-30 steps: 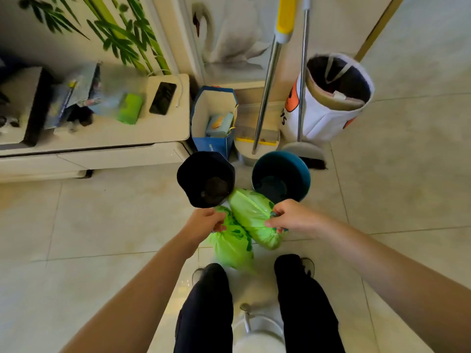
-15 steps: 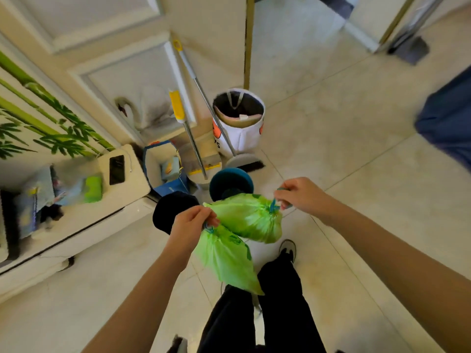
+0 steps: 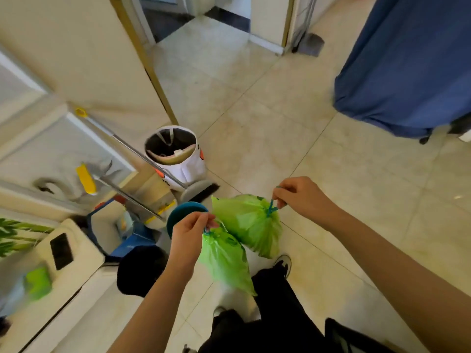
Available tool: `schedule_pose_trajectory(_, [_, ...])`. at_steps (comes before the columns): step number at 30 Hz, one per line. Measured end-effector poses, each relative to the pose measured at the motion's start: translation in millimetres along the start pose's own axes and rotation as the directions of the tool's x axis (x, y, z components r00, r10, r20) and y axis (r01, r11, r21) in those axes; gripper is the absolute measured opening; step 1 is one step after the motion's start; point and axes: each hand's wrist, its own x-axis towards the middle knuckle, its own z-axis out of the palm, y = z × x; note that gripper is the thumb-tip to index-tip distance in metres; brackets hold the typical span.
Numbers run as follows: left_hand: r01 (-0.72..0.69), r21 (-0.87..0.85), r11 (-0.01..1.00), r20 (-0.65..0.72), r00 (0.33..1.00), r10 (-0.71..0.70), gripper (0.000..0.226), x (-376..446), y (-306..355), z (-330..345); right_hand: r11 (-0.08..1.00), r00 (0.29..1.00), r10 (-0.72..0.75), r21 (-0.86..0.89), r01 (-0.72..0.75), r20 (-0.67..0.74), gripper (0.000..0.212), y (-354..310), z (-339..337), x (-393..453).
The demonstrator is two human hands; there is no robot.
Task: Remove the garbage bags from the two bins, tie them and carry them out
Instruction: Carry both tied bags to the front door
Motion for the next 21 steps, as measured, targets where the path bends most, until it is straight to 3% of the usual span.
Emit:
schedule_pose_trajectory(5, [-0.068, 0.139, 0.988, 0.064, 0.996, 0.060, 0.027, 31.9, 36.6, 77.5, 0.996, 0.999, 0.053, 0.069, -0.053, -0.010, 0.023, 29.7, -65.6, 19.1])
schedule_pose_trajectory(12, [-0.113, 0.167, 0.979, 0.193, 0.978, 0.080, 0.025, 64.4, 73.1, 189.0, 0.985, 0.983, 0.143, 0.117, -0.129, -0.119, 0.023, 75.4, -150.7, 32.8])
schedule_pose_trajectory(21, [-0.185, 0.130, 0.974, 0.446, 0.888, 0.110, 0.025, 104.1, 136.6, 340.0, 0.886, 0.865, 0.340, 0.433, -0.164, -0.369, 0.018, 130.2, -256.4, 41.3])
